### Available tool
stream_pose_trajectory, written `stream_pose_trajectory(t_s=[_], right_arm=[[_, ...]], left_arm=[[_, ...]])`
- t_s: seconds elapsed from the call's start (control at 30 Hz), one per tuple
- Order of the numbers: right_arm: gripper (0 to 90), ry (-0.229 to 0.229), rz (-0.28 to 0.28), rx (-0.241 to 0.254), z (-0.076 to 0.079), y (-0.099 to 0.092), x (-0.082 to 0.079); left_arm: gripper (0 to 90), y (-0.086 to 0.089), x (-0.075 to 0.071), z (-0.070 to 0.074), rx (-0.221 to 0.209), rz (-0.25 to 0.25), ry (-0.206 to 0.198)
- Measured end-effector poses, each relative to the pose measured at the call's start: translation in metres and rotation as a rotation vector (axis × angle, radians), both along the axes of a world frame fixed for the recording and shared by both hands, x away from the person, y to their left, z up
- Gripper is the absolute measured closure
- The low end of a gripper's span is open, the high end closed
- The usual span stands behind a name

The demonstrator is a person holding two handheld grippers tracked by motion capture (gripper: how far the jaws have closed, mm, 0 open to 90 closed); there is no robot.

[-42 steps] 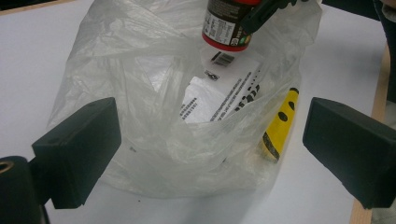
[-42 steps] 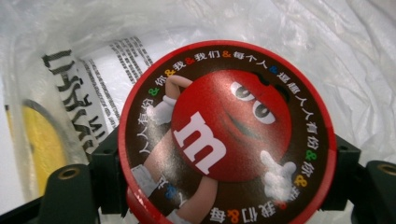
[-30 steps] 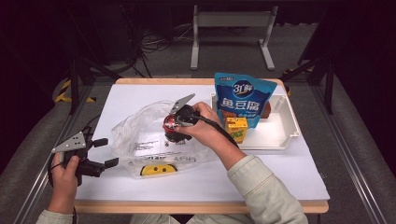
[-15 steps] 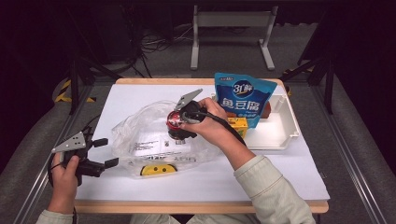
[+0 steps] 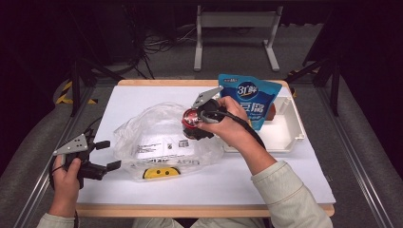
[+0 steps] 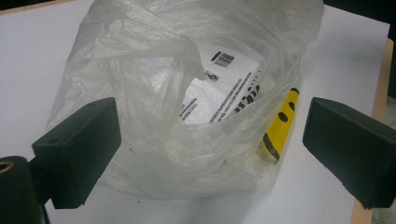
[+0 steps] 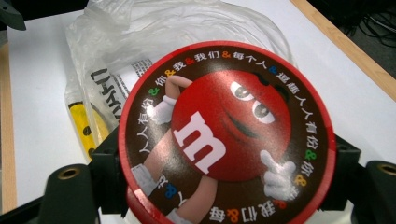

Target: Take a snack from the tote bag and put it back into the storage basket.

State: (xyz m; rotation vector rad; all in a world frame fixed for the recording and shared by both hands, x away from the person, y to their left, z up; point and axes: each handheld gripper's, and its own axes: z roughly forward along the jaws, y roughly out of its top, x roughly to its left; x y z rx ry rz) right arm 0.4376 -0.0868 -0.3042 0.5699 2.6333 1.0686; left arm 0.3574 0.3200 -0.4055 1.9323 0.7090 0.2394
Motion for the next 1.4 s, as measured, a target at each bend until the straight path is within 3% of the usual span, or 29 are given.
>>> stream_pose_trajectory(t_s=[0.63, 1.4], right_arm=[[25.4, -0.013, -0.098, 0.005, 0.016, -0.055, -0.01], [25.4, -0.015, -0.206, 0.008, 0.022, -0.113, -0.02]], left_arm=[[4.9, -0.002, 0.0, 0.0, 0.003, -0.001, 0.003], [4.9, -0.002, 0.001, 0.0, 0.006, -0.003, 0.003]])
